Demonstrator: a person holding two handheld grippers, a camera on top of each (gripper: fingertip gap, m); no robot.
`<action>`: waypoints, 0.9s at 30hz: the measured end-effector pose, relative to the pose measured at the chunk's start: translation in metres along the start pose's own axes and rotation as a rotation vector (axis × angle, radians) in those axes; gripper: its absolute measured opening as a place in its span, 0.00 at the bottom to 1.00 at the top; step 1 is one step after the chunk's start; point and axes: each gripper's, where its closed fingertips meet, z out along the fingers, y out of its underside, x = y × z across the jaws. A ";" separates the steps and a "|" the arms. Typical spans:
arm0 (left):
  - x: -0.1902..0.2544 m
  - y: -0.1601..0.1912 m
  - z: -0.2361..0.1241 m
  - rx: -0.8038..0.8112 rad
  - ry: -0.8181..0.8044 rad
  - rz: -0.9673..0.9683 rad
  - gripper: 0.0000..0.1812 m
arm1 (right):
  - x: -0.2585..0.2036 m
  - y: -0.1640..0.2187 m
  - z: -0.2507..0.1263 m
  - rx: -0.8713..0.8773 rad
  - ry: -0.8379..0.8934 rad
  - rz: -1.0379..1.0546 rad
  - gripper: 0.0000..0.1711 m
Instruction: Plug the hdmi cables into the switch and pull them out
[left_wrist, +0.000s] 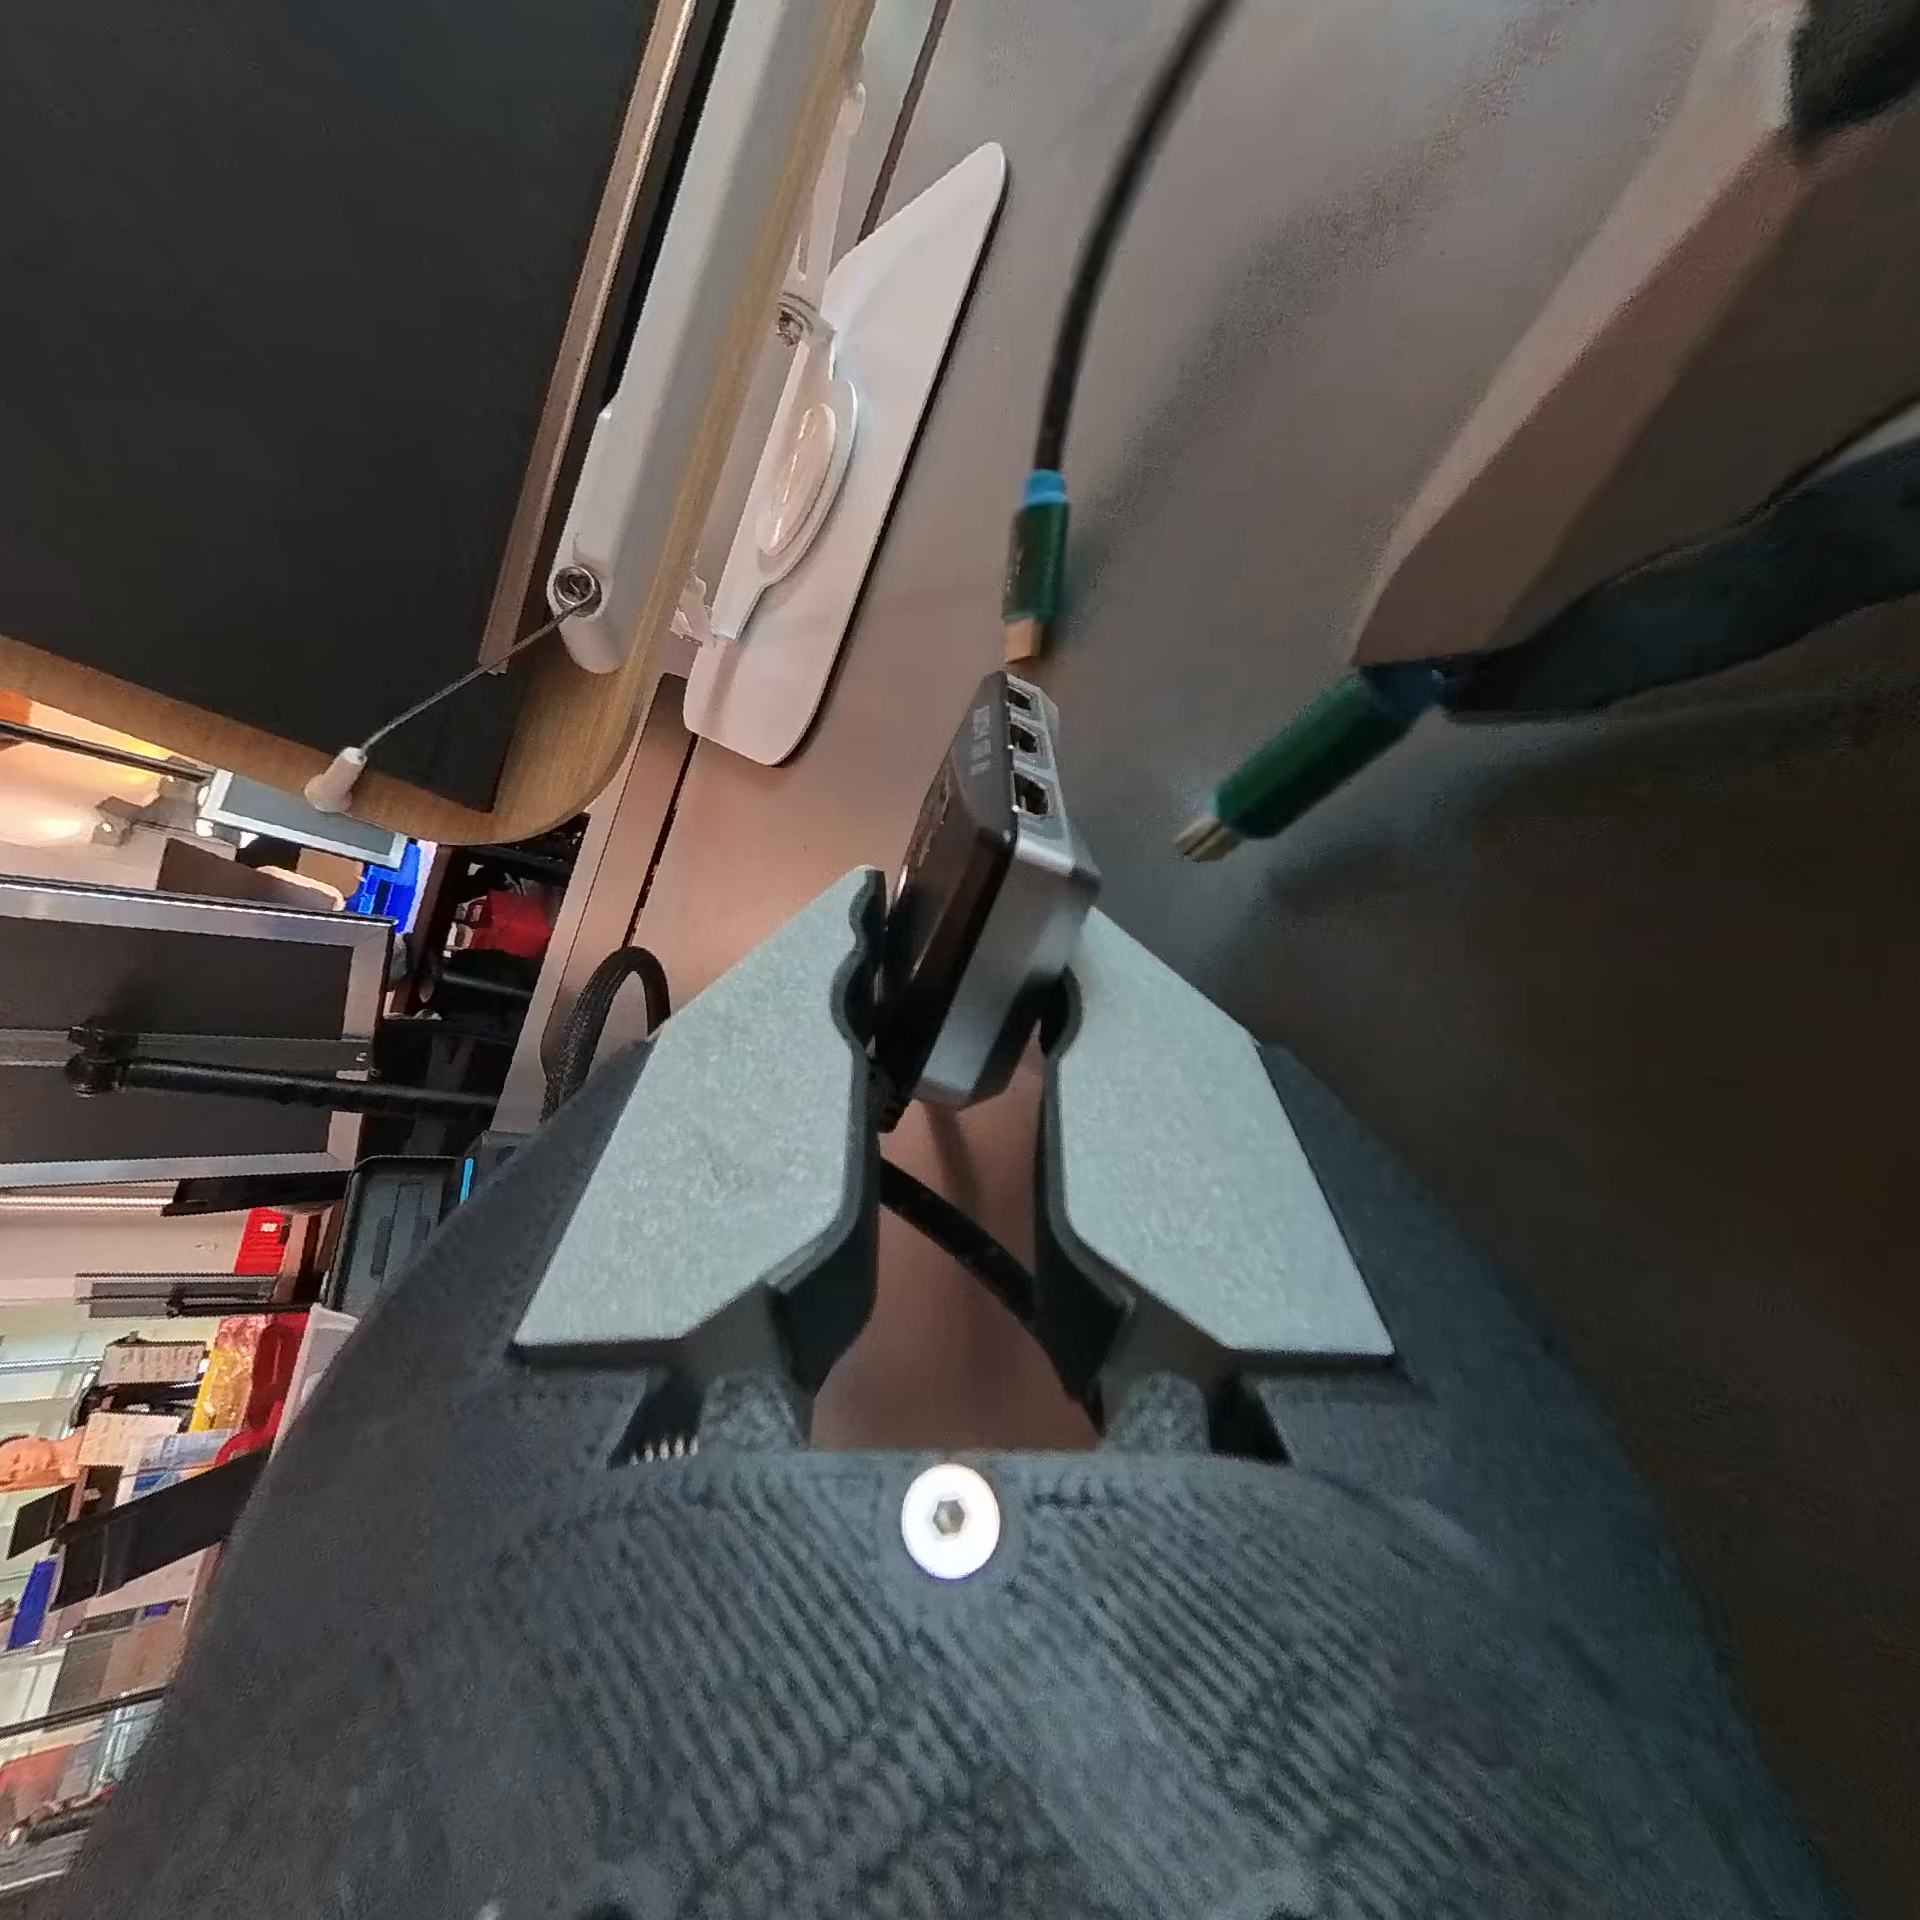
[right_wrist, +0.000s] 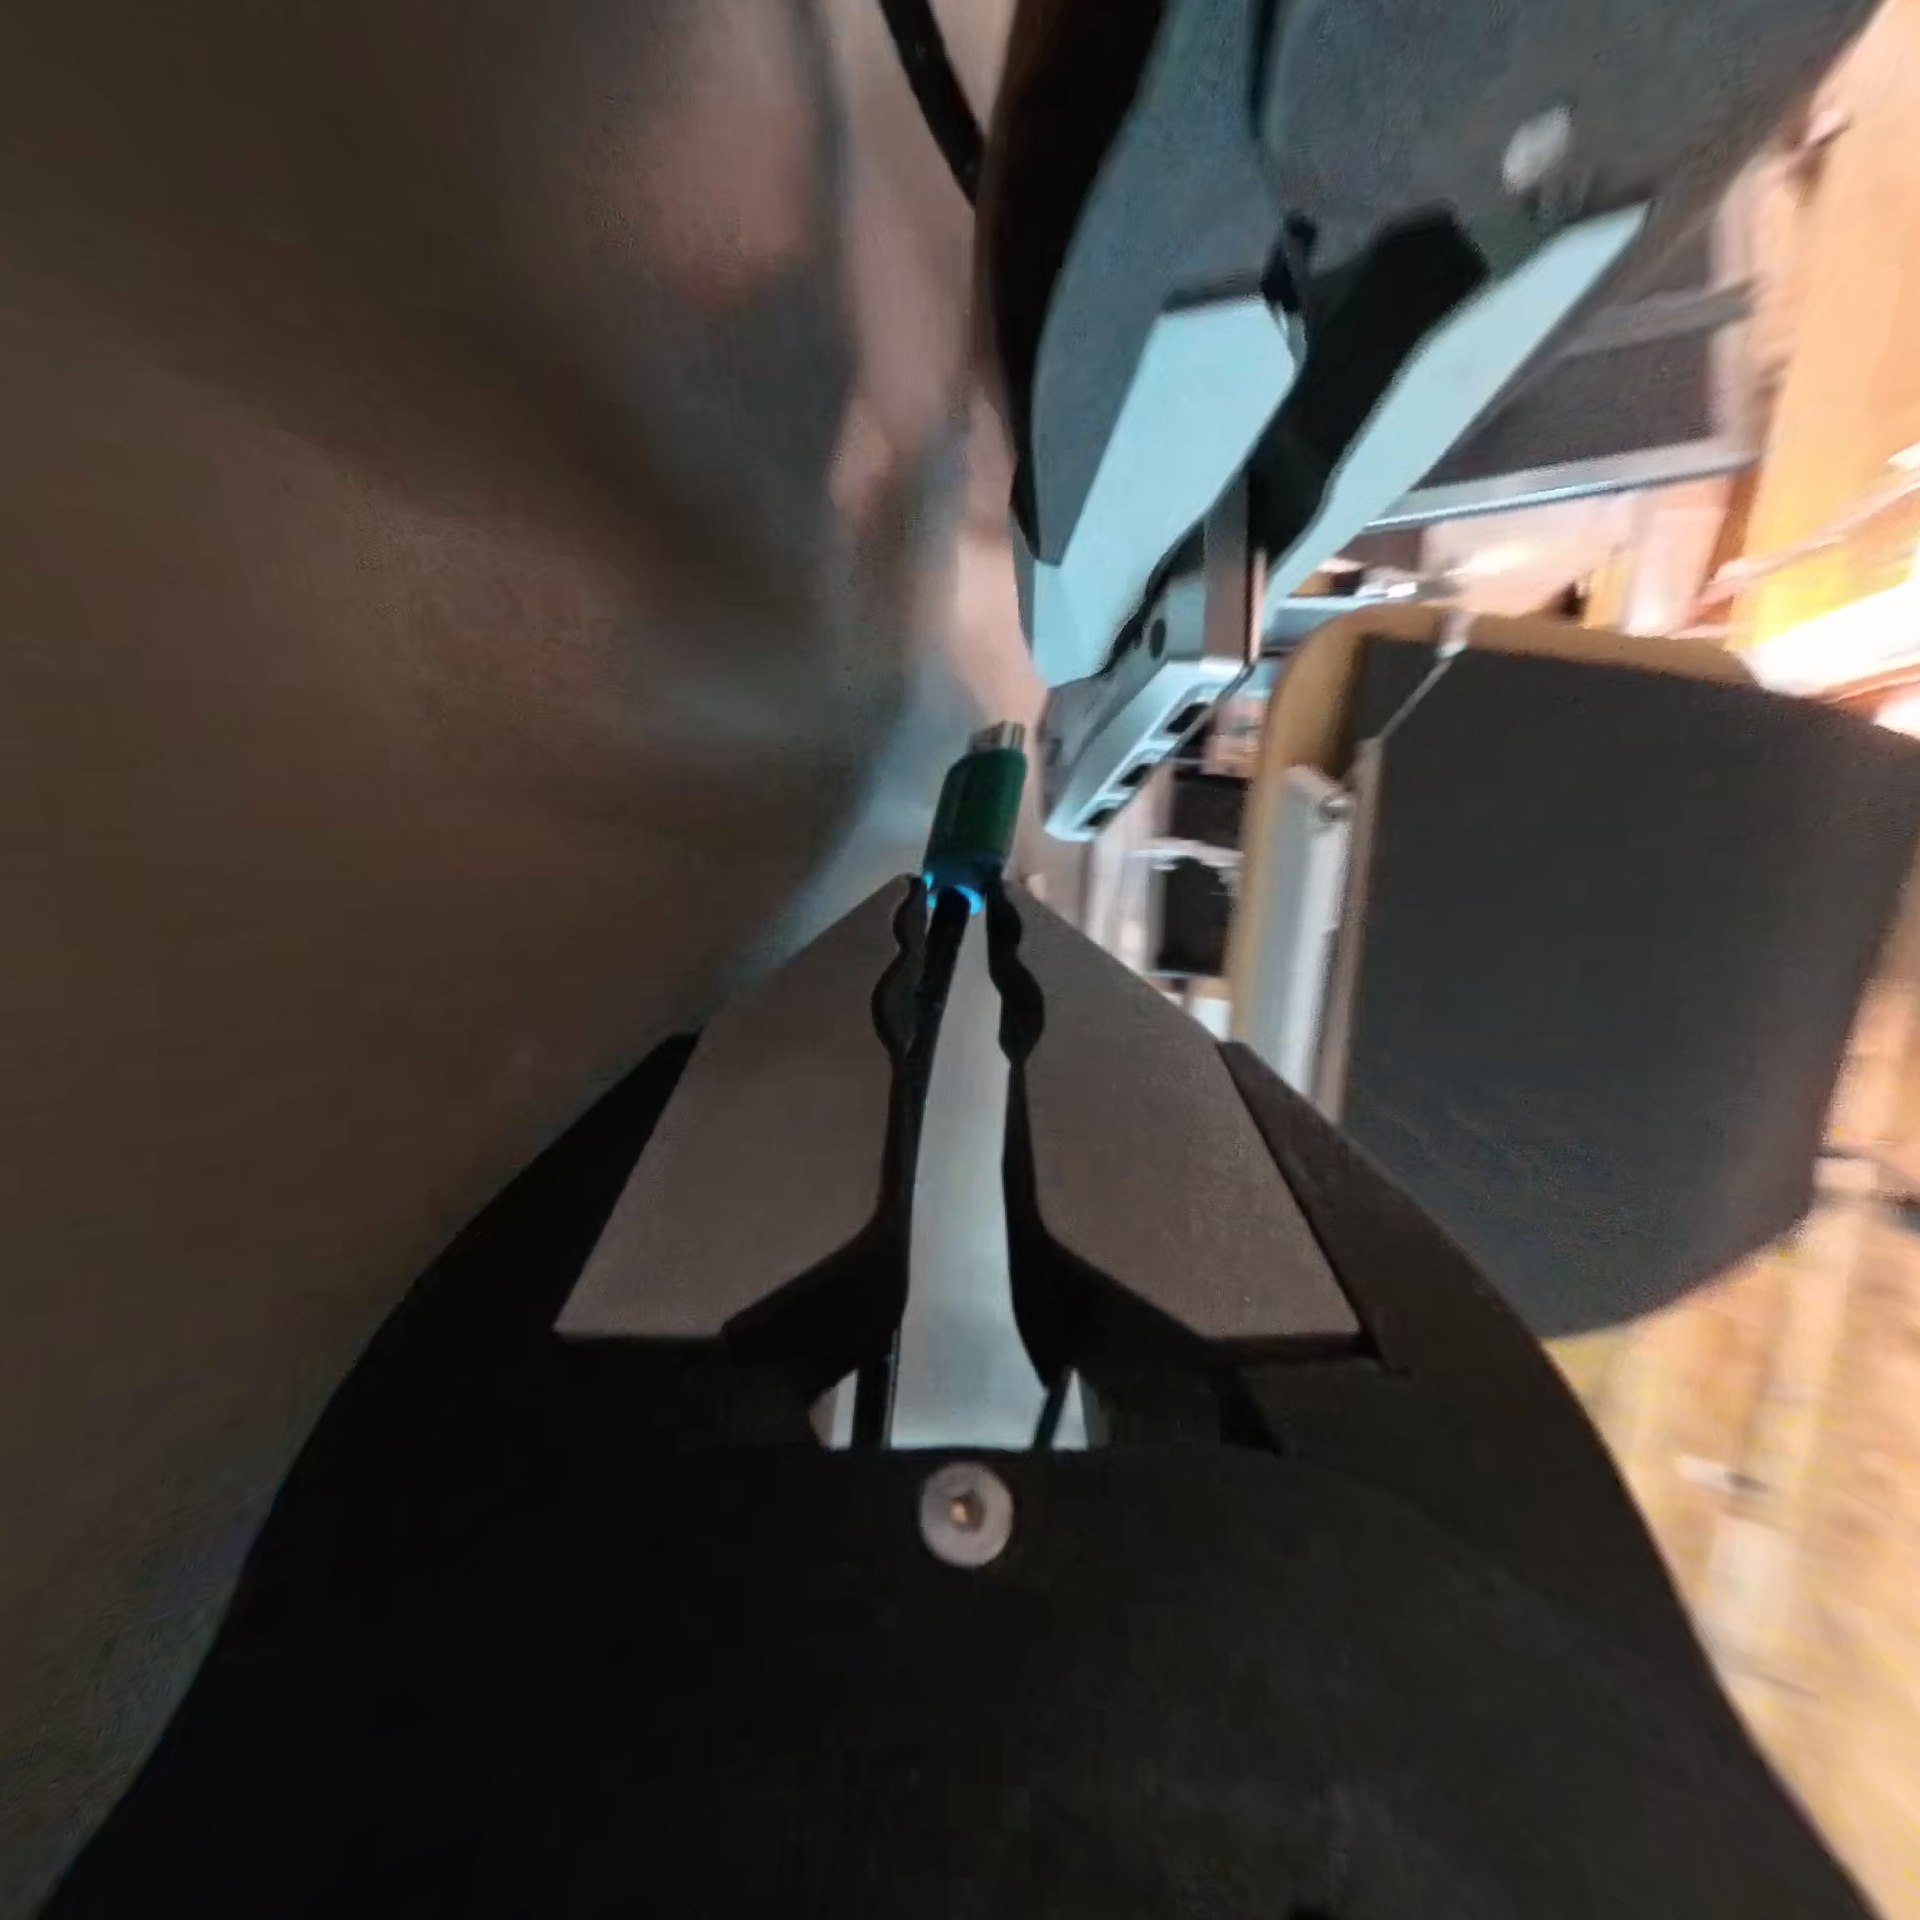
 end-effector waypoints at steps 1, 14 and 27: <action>0.000 0.000 0.000 0.002 -0.001 -0.003 0.15 | -0.005 0.002 0.001 0.018 -0.067 0.089 0.05; -0.003 -0.003 0.000 0.007 -0.006 -0.029 0.15 | 0.024 0.018 -0.015 0.231 -0.636 1.318 0.33; -0.007 -0.006 0.000 0.006 -0.024 -0.059 0.15 | -0.003 0.005 -0.001 0.030 -0.856 1.573 0.27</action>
